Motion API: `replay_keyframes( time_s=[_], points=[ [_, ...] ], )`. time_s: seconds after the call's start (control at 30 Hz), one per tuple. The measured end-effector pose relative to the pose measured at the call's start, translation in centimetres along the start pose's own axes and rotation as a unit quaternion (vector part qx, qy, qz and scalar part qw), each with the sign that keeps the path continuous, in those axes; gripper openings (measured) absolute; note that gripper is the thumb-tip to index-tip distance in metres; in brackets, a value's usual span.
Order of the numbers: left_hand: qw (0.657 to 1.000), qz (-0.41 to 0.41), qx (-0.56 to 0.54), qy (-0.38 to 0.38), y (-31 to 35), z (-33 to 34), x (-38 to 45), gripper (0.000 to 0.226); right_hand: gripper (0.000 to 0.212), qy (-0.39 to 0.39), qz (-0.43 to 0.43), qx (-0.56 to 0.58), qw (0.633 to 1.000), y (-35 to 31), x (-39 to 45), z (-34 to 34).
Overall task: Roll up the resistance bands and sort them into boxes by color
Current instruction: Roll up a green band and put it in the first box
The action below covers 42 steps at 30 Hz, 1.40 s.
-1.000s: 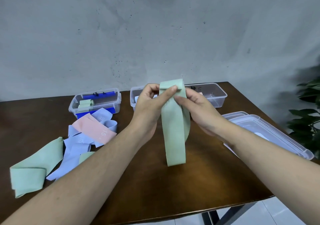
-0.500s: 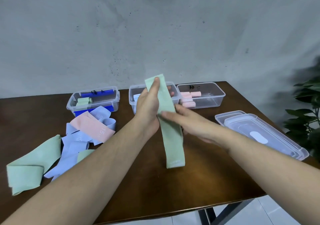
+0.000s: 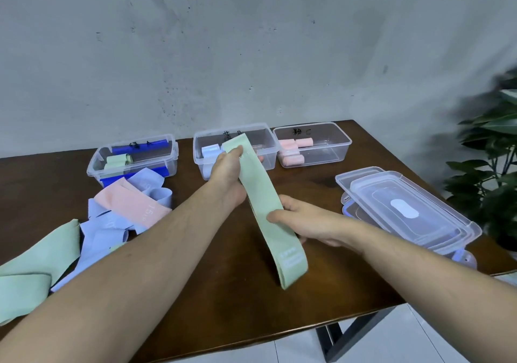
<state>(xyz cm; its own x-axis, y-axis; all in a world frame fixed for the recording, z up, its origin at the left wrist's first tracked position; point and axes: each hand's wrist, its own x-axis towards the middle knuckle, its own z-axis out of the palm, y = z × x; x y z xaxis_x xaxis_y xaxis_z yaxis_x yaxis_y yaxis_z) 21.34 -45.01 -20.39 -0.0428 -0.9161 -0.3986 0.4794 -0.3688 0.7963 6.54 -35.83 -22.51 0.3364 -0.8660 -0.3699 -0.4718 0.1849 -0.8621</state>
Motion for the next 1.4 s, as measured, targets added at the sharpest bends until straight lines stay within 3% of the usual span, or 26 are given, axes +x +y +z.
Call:
replay_keyframes(
  time_s=[0.1, 0.27, 0.5, 0.6, 0.7, 0.8, 1.0, 1.13, 1.3, 1.4],
  points=[
    [0.998, -0.002, 0.069, 0.003, -1.2, 0.2, 1.2, 0.017, 0.028, -0.021, 0.029, -0.014, 0.999, 0.8, 0.0, 0.1],
    [0.982, 0.017, 0.187, 0.012, -3.2, 0.6, 2.7, 0.023, 0.033, -0.06, 0.088, -0.09, 0.99, 2.2, 0.3, -0.1],
    [0.968, 0.012, 0.25, 0.017, -4.9, 0.4, 4.2, 0.023, 0.028, 0.085, 0.069, -0.298, 0.948, 4.4, 0.3, -0.3],
    [0.965, 0.014, 0.262, 0.026, -5.7, -1.0, 4.4, 0.031, 0.024, 0.107, 0.035, -0.28, 0.953, 5.4, -0.2, -0.4],
    [0.947, 0.071, 0.306, 0.065, -5.8, -2.6, 3.1, 0.03, 0.019, 0.138, -0.012, -0.268, 0.953, 6.4, -0.9, -0.2],
    [0.91, 0.122, 0.394, 0.034, -6.1, -4.3, 0.5, 0.017, 0.021, 0.163, -0.052, -0.288, 0.942, 7.6, -1.8, 0.6],
    [0.797, 0.227, 0.535, -0.165, -7.9, -8.2, -4.7, 0.011, 0.032, 0.172, -0.147, -0.288, 0.93, 9.2, -3.9, 2.5],
    [0.715, 0.26, 0.593, -0.266, -9.2, -10.5, -6.9, 0.016, 0.041, 0.173, -0.201, -0.337, 0.903, 10.1, -5.4, 3.8],
    [0.608, 0.323, 0.665, -0.29, -9.8, -12.6, -8.1, 0.04, 0.044, 0.177, -0.226, -0.401, 0.87, 10.9, -6.2, 4.9],
    [0.566, 0.371, 0.681, -0.279, -10.5, -13.1, -8.4, 0.036, 0.035, 0.189, -0.248, -0.403, 0.861, 11.2, -6.2, 5.2]
  ],
)
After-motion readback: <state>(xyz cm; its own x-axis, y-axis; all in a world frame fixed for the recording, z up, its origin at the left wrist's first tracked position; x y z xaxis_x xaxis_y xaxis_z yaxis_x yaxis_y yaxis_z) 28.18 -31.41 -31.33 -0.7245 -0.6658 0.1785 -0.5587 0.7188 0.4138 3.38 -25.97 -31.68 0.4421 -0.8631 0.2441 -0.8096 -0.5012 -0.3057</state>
